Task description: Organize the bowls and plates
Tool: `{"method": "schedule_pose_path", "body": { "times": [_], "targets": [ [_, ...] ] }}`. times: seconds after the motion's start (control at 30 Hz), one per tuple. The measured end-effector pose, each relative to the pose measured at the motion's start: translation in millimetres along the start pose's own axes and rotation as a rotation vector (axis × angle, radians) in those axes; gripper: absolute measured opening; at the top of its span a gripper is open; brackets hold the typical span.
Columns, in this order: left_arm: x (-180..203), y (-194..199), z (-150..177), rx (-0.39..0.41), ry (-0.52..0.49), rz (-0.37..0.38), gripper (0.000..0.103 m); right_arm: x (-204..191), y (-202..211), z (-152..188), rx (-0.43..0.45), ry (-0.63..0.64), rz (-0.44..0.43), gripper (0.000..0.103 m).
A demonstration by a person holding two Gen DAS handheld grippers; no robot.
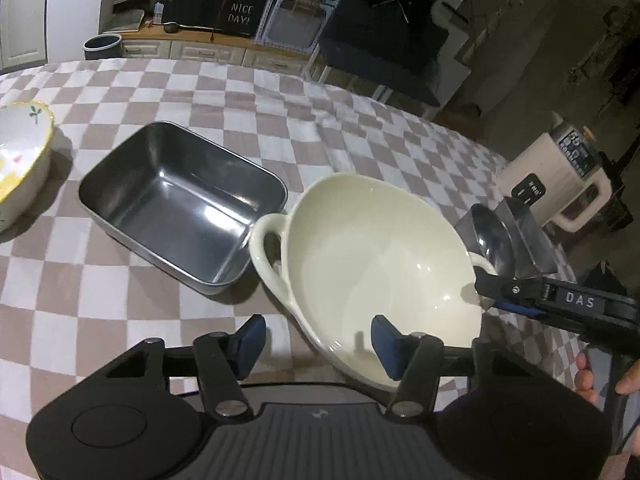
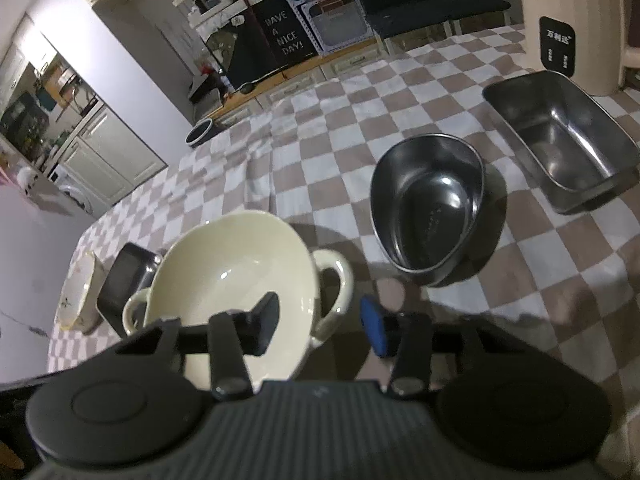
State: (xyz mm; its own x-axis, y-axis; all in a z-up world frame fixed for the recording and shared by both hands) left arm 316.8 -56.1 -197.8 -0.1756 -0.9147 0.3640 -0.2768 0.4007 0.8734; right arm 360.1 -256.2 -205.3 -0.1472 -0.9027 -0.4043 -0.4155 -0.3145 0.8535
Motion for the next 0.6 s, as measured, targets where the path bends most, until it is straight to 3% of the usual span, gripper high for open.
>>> {"method": "schedule_pose_path", "body": {
  "times": [0.17, 0.23, 0.33, 0.6],
  "targets": [
    [-3, -9, -11, 0.026, 0.024, -0.017, 0.057, 10, -2, -1, -0.004, -0.034, 0.021, 0.047],
    [-8, -6, -17, 0.070, 0.033, -0.052, 0.057, 12, -1, -1, -0.009, -0.027, 0.008, 0.041],
    [-14, -5, -25, 0.093, 0.073, -0.031, 0.057, 12, 1, -3, -0.003, -0.027, -0.014, 0.033],
    [-28, -13, -39, 0.117, 0.099, -0.044, 0.056, 3, -7, -1, -0.024, 0.021, -0.030, 0.033]
  ]
}}
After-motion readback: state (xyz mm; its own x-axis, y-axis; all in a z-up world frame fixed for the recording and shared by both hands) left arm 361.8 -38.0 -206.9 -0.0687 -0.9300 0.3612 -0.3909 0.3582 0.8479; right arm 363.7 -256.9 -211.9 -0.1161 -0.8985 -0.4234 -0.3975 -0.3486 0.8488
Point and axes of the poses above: each gripper's, at about its wrist camera, not at the fingertips, and y roughly against the way its jaws point, x to its right, z to its underside, the point moved 8 cm from there along -y, roughly the way its jaws point, and after that the axes turned 11 degrees about -x, right-handed, at the moved point
